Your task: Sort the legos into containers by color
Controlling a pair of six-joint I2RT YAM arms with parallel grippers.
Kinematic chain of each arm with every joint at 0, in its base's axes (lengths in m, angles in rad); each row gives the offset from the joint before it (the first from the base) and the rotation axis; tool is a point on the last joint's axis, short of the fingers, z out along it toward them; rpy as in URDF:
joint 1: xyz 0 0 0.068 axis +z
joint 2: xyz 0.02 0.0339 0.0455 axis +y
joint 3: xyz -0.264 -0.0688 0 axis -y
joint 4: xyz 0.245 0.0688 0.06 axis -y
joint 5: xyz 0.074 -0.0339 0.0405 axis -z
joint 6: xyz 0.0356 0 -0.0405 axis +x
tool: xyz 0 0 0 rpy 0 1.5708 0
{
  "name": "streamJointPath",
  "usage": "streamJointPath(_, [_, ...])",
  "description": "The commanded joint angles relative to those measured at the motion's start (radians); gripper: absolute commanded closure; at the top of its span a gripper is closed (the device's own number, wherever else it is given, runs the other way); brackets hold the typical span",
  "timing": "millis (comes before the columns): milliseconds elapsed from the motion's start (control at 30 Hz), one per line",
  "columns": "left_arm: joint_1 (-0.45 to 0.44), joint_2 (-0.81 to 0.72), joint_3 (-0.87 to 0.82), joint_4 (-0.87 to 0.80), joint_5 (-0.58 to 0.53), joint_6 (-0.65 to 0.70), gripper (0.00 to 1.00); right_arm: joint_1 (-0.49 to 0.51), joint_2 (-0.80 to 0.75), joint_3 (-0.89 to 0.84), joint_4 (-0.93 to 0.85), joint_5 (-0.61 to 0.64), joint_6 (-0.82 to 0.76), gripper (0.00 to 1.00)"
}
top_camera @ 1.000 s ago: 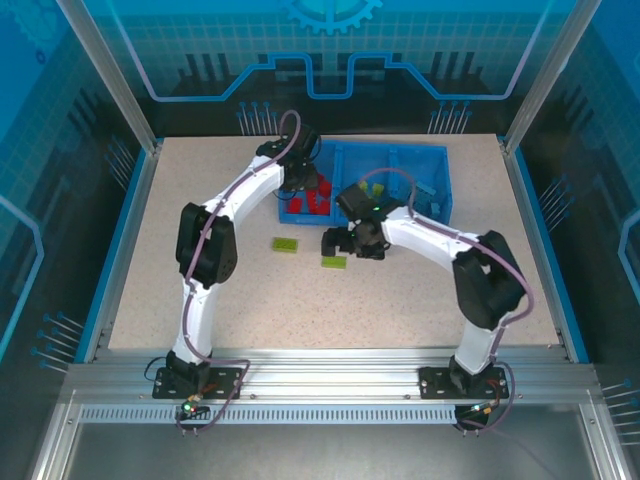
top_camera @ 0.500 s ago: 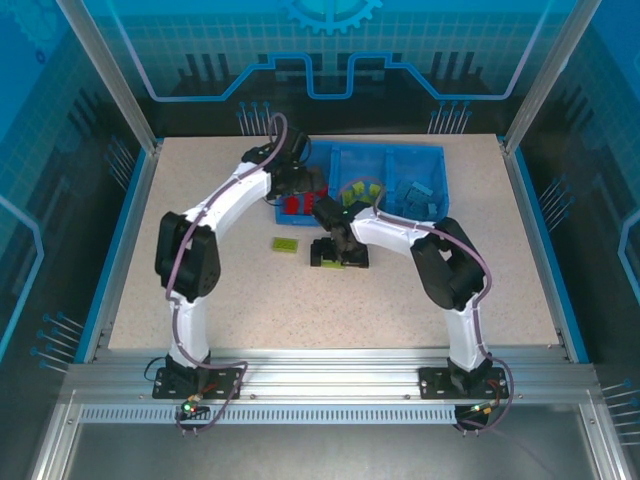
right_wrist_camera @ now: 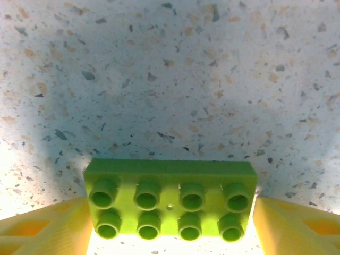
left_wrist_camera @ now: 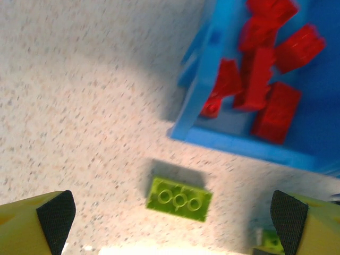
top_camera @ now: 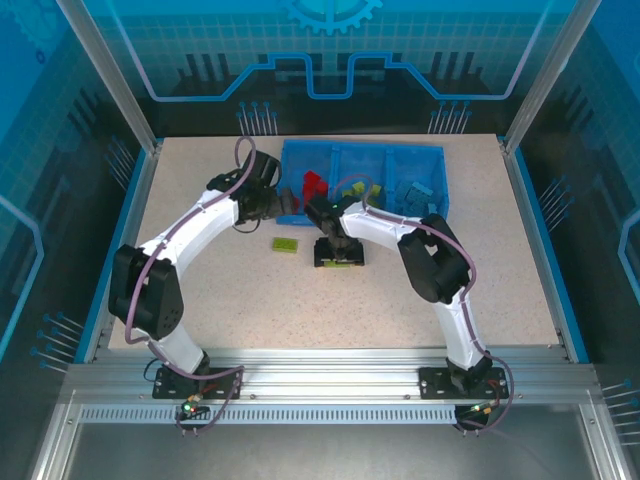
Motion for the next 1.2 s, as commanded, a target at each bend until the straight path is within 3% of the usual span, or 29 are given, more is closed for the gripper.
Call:
streamJointPath(0, [0.013,-0.062,-0.06,0.007,-0.039,-0.024,0.01,0.01,0.089,0.02,-0.026,0.04,-0.032,0.28])
streamJointPath(100, [0.019,-0.081,-0.094,0.013,-0.039,-0.021,0.01,0.01,0.079,0.003,-0.027,0.057,-0.037,0.39])
streamJointPath(233, [0.023,-0.082,-0.114,0.004,-0.038,-0.016,0.01,0.008,0.026,-0.025,0.008,0.058,-0.062,0.46])
streamJointPath(500, [0.024,-0.088,-0.178,0.021,-0.03,-0.015,0.01,-0.006,-0.093,0.025,-0.009,0.063,-0.137,0.47])
streamJointPath(733, [0.023,-0.1,-0.237,0.031,-0.017,-0.007,0.01,-0.093,-0.185,0.085,0.003,0.008,-0.173,0.47])
streamJointPath(967, [0.018,-0.079,-0.291,0.087,0.058,0.01,0.01,-0.181,-0.11,0.228,-0.038,0.011,-0.208,0.47])
streamJointPath(1167, [-0.049,-0.024,-0.259,0.114,0.08,0.046,0.01,-0.227,-0.054,0.316,-0.048,0.018,-0.213,0.48])
